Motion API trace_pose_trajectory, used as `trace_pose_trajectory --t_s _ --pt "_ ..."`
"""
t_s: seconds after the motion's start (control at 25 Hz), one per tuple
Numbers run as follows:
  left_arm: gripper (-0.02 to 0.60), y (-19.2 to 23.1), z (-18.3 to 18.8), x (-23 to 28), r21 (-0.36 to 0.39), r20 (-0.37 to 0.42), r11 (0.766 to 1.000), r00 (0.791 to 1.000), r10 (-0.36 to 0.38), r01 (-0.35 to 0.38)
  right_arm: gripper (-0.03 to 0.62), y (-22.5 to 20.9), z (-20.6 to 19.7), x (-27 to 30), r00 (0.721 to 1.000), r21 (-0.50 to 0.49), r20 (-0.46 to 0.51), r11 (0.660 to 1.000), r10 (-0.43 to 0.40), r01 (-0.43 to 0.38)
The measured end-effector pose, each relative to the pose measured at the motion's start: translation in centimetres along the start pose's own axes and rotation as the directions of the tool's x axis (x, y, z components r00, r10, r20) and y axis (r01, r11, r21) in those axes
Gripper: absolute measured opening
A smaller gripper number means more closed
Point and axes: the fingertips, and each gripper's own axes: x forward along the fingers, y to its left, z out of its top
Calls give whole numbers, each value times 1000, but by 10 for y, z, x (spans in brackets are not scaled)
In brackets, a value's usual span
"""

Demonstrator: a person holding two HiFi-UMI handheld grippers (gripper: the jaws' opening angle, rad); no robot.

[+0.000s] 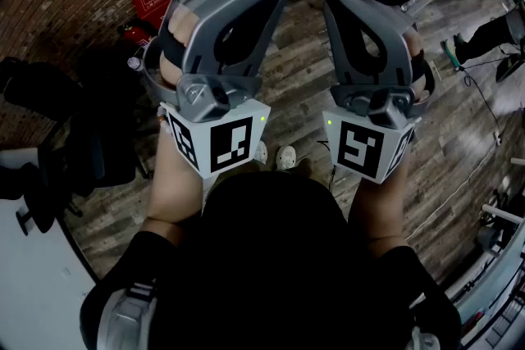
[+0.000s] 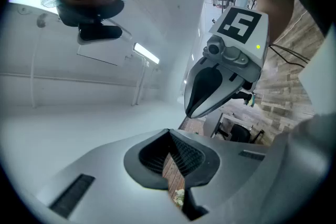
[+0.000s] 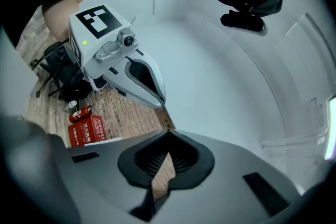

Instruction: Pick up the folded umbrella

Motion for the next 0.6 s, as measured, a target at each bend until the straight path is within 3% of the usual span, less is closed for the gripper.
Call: trace_pose_trajectory --t_s 0.6 --pt "12 2 -13 1 -8 -13 1000 1000 -4 3 29 6 -2 9 1000 30 5 1000 11 -11"
